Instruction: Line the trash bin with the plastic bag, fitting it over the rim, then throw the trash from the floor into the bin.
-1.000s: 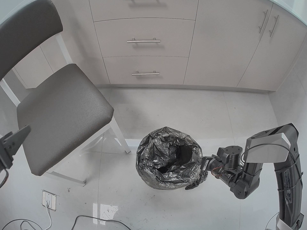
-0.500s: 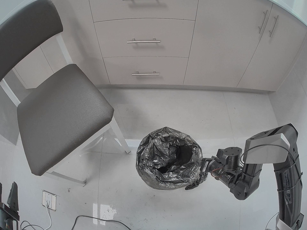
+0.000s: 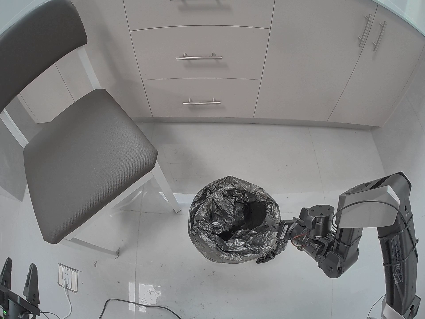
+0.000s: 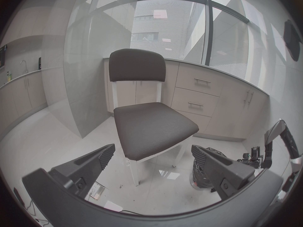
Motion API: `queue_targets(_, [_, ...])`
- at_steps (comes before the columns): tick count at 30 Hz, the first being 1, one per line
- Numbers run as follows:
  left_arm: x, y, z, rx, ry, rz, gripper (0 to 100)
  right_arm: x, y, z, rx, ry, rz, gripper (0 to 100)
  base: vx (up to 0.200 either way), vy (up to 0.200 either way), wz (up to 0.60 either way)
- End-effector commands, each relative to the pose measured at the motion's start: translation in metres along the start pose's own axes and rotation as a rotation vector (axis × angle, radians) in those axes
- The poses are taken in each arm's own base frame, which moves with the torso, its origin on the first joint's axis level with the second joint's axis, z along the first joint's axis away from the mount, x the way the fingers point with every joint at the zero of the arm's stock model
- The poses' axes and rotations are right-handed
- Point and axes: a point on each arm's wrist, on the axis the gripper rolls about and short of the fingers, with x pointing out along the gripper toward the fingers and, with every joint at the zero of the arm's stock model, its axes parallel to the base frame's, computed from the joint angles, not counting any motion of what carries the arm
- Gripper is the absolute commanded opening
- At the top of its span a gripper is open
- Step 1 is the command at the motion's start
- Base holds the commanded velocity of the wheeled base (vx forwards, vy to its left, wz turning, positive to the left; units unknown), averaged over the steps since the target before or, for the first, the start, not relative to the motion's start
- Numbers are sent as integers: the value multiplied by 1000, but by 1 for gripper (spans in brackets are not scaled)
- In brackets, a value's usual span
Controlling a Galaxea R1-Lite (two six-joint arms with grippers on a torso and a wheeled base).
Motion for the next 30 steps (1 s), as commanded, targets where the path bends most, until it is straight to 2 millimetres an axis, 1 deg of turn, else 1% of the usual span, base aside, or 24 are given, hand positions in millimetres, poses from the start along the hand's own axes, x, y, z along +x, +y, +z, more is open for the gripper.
queue_targets(1, [-2,0,-6,49,-19,-21,100,0,1,0,-3,-11,7,100,0,0,0])
queue_targets(3, [-4,-1,-7,73,-30,-77,100,0,1,-1,-11,-8,6,100,0,0,0])
queue_targets(15, [-4,0,-10,104,3,-38,100,0,1,-1,-19,-9,6,100,0,0,0])
queue_targets(19, [-5,0,-10,118,16,-58,100,0,1,-1,-19,-9,6,100,0,0,0])
queue_targets(22, [-4,-1,-13,171,32,-95,100,0,1,-2,-20,-8,4,100,0,0,0])
queue_targets(30, [-4,-1,-13,170,36,-107,100,-1,1,0,-20,-10,3,100,0,0,0])
